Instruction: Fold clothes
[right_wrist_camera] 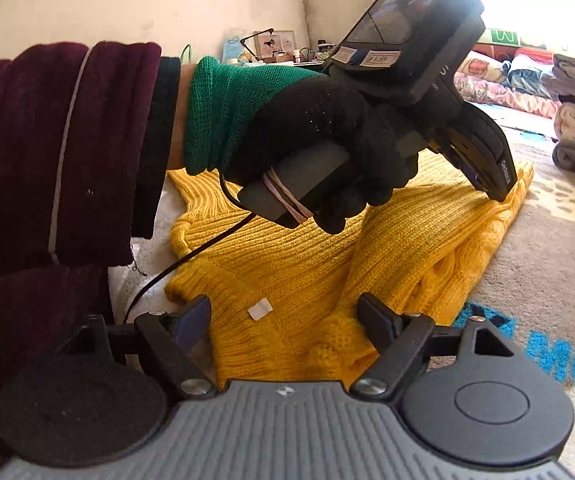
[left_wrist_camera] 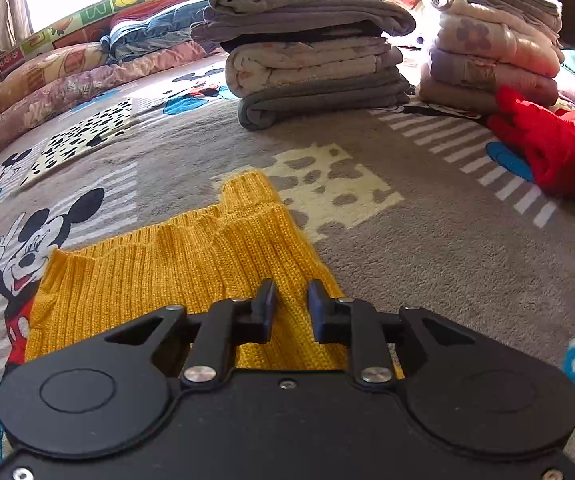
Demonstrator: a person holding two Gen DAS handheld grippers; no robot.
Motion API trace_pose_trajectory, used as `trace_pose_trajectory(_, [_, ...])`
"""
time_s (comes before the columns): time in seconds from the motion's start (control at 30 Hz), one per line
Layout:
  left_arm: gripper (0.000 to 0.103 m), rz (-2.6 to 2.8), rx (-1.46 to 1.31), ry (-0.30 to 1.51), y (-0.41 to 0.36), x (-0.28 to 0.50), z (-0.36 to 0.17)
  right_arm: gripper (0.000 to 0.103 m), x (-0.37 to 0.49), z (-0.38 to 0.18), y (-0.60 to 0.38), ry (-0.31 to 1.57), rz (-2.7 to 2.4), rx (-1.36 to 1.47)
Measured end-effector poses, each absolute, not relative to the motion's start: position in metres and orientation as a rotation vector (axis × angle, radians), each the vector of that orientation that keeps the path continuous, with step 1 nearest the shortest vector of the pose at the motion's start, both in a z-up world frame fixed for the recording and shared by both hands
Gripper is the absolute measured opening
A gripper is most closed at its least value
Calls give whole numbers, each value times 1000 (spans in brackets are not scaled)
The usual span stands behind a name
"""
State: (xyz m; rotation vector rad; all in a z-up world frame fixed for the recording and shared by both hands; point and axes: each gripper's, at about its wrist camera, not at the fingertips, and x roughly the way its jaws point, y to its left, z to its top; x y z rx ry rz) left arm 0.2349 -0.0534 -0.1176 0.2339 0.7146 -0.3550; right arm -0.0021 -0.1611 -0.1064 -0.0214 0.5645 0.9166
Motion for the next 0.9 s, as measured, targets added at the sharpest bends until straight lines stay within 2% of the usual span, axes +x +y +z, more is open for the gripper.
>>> trace_pose_trajectory(0.17, [24,-323,43,780,-42,261,-110,80,1,-112,-159,577,917,76])
trace_pose_trajectory(0.33, [26,-269,-200,768,-21,274,-92,80,-8,-114,-162,570,900,96])
trace_pose_trajectory(0.37, [30,-262,-246,760,-15,273,-87,80,-7,-117,-163,570,900,97])
trace_pose_trajectory(0.47, [54,-224,-314,723,0,262,-73,80,-15,-112,-167,552,893,95])
trace_pose_trajectory(0.57, [56,-209,-389,692,27,240,-64,80,-23,-108,-171,533,889,99])
trace_pose_trajectory(0.8, [73,-110,-590,643,105,167,-62,80,-37,-93,-171,463,887,116])
trace_pose_trajectory(0.9, [74,-64,-670,598,136,130,-63,80,-44,-87,-173,443,885,132])
